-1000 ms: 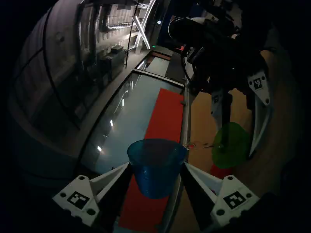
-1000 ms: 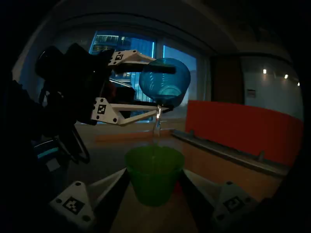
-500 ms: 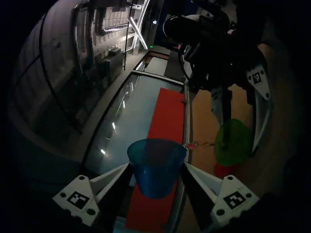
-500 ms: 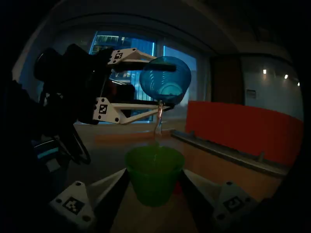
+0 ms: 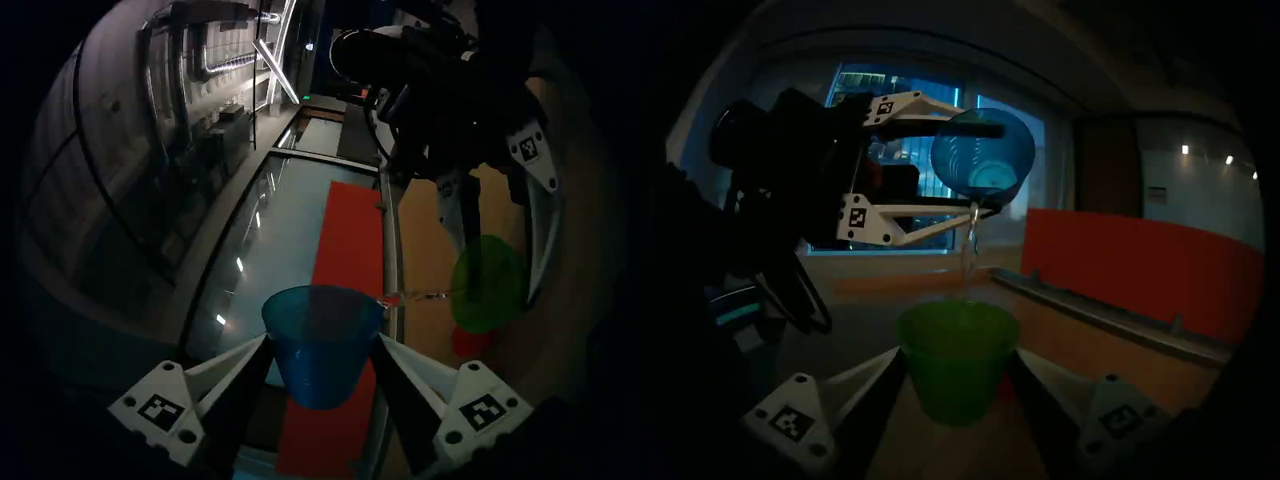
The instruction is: Pour water
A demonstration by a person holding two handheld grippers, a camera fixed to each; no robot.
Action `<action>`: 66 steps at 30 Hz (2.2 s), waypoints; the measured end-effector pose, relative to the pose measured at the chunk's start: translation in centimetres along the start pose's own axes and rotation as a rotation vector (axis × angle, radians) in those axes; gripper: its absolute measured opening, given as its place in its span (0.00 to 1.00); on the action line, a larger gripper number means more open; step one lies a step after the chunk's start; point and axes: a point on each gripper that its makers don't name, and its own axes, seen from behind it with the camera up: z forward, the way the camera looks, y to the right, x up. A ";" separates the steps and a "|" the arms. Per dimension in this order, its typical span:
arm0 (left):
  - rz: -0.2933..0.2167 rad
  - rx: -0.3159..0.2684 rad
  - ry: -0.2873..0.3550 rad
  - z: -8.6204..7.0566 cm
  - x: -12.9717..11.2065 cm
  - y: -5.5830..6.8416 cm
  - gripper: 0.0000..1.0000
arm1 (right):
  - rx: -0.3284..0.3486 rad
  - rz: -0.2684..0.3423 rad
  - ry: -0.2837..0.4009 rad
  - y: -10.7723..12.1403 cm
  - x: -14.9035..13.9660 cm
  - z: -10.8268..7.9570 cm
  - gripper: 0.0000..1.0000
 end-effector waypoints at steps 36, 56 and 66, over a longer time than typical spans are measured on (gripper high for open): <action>0.245 0.050 0.010 -0.2 1.5 -1.4 0.83 | -0.006 -0.001 0.016 0.1 0.5 0.3 0.89; 0.295 0.059 0.027 -0.2 1.9 -1.2 0.82 | -0.007 0.001 0.022 0.2 0.6 0.3 0.88; 0.001 0.038 0.026 0.1 0.7 -1.1 0.82 | -0.013 0.002 0.027 0.3 0.8 0.2 0.88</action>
